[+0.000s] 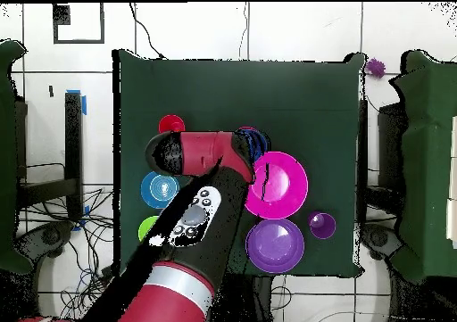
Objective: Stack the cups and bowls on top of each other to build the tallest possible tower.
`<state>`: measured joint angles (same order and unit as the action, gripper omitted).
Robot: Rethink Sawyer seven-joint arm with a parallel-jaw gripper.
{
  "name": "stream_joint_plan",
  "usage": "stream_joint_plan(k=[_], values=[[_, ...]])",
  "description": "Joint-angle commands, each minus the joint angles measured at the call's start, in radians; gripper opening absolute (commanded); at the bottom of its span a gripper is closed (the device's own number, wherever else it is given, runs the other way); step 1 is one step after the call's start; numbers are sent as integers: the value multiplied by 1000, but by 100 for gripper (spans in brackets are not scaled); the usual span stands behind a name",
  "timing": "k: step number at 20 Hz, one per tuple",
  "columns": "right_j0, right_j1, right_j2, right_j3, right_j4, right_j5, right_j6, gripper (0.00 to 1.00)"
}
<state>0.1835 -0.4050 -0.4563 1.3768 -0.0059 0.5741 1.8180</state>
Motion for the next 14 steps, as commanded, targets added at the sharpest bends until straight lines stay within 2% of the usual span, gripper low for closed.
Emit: stream_joint_plan(k=[1, 8, 14], values=[[-67, 18, 169, -61, -108, 35, -156, 0], [-141, 4, 228, -55, -179, 20, -202, 0], [-175, 24, 255, -72, -239, 4, -186, 0]])
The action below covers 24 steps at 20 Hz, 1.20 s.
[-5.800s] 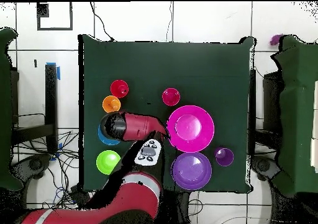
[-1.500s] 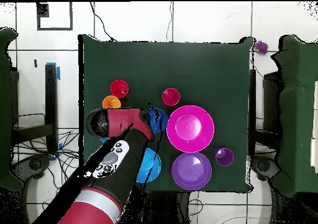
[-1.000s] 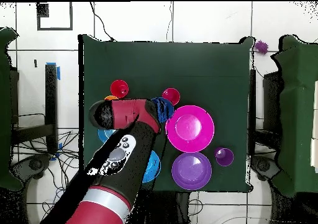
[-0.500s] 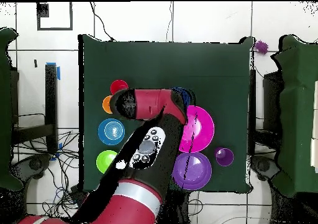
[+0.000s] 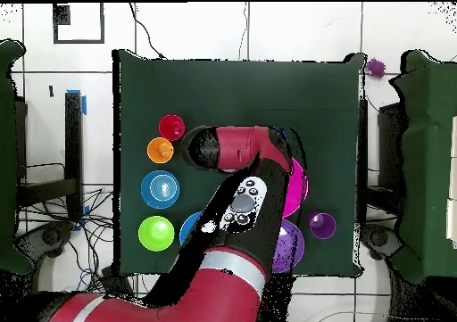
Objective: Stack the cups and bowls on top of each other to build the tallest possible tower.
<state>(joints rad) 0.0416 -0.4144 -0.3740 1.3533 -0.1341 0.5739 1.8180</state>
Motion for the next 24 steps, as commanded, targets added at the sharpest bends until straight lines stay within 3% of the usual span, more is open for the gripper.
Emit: stream_joint_plan(k=[1, 13, 24], values=[[-34, 34, 174, -46, -123, -1, -180, 0], [-60, 111, 200, -121, -182, -16, -102, 0], [-115, 147, 232, -184, -230, -34, -130, 0]])
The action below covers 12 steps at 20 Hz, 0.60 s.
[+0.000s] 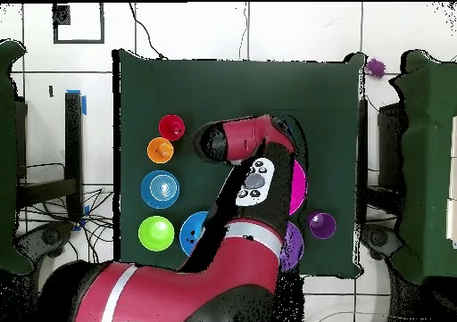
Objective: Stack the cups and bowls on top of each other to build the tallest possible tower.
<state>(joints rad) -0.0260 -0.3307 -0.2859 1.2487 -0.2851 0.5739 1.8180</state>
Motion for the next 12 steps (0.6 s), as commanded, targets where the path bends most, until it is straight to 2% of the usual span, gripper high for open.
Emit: stream_joint_plan(k=[1, 12], values=[[-56, 68, 150, -87, -83, -38, -135, 0], [-132, 84, 215, -137, -146, -42, -207, 0]])
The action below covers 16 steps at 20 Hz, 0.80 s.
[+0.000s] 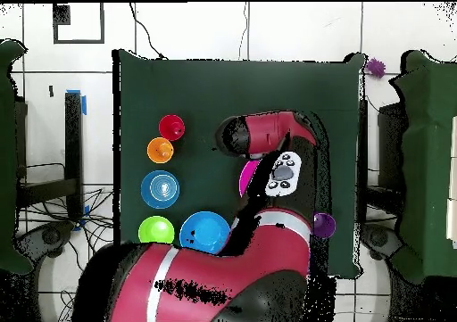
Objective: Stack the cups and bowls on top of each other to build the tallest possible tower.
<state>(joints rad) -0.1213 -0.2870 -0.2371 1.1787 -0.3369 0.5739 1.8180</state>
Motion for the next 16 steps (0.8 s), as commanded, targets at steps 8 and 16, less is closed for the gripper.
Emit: stream_joint_plan(k=[8, 16], values=[[-81, 63, 216, -108, -145, -37, -235, 0], [-68, 73, 232, -138, -186, 6, -229, 0]])
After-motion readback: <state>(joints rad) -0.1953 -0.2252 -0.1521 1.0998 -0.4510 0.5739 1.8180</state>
